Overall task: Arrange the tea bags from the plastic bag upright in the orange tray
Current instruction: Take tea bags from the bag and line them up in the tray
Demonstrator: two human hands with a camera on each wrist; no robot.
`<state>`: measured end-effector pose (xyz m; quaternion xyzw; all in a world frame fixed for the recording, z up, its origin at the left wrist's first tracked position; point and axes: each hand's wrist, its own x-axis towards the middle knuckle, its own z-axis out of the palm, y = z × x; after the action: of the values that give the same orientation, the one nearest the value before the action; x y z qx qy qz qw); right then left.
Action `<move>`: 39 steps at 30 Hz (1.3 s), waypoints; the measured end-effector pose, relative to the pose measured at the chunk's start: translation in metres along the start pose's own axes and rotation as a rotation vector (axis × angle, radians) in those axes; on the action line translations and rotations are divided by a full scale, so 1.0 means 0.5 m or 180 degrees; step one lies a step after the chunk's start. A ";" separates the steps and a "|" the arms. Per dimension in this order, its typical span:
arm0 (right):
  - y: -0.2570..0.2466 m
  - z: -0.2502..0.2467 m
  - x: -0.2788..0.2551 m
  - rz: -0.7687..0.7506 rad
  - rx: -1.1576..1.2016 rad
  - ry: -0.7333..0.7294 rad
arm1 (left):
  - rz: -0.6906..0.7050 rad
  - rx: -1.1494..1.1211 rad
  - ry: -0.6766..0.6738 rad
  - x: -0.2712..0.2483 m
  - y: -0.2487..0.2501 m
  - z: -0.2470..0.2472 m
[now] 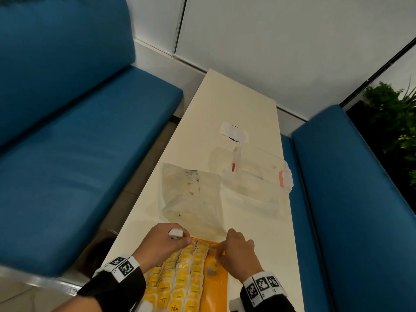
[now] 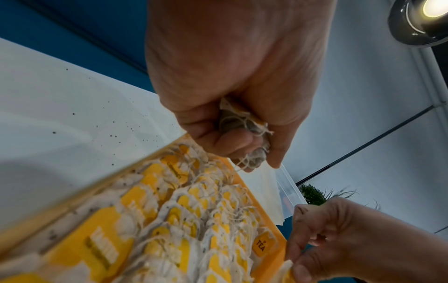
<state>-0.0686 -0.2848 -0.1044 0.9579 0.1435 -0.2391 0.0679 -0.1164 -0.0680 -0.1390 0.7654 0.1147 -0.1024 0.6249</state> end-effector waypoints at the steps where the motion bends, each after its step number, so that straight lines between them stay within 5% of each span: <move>1: 0.000 0.009 0.005 0.0048 0.0070 0.0082 | -0.0012 -0.0010 0.0001 -0.001 0.000 -0.001; 19: 0.003 0.073 0.028 0.0162 0.0413 0.1099 | -0.0301 -0.0324 -0.0151 -0.007 0.014 -0.011; 27: 0.018 0.081 0.029 0.0279 0.1161 0.0873 | -0.0538 -0.0550 -0.0401 -0.005 0.017 -0.027; 39: -0.012 0.027 0.001 -0.0212 0.1862 0.1438 | -0.1493 -0.2462 -0.0816 0.001 0.049 -0.020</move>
<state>-0.0759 -0.2815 -0.1171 0.9602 0.1116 -0.0546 -0.2500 -0.1082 -0.0631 -0.1142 0.4109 0.2361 -0.2843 0.8334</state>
